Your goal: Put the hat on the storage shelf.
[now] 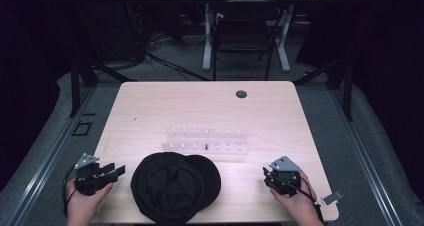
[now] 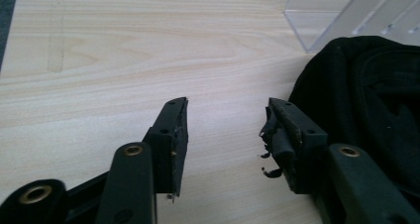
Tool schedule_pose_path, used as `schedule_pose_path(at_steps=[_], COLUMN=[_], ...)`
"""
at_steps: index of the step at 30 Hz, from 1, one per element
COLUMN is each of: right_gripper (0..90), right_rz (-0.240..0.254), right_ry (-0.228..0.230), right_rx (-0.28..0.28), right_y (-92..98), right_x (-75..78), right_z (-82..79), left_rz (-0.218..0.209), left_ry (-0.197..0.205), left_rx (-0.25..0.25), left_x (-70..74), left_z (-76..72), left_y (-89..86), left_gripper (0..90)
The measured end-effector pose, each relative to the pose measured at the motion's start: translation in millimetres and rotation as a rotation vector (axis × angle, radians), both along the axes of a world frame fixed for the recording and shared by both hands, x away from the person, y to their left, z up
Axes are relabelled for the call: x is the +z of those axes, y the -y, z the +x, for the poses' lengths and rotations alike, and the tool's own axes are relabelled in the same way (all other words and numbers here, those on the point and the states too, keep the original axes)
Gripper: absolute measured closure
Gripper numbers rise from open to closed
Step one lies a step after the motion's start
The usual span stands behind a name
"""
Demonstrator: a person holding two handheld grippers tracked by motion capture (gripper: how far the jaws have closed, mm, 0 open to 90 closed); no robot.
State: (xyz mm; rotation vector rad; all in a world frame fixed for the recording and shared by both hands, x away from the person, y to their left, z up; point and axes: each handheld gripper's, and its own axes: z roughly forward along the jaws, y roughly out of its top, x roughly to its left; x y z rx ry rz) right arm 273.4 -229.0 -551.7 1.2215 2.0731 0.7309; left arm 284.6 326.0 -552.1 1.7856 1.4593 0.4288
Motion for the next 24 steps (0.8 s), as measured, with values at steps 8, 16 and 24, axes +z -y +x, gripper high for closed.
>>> schedule_pose_path(at_steps=[8,16,24], right_gripper=[59.7,62.9,63.1], right_rz=[0.032,0.028,0.043], right_ry=[-0.063,-0.061,-0.076], right_rx=[-0.018,0.003,0.014], right_y=[1.7,-2.3,-1.0], right_x=[-1.5,2.5,3.4], right_z=[-0.4,-2.4,-3.6], left_rz=[-0.034,-0.020,-0.087], left_ry=[-0.028,-0.054,-0.117], left_rx=[-0.012,-0.027,-0.061], left_x=[0.7,7.4,12.4], left_z=[0.3,-1.9,-5.7], left_y=[1.6,12.7,17.4], left_gripper=[55.6,57.3,58.8])
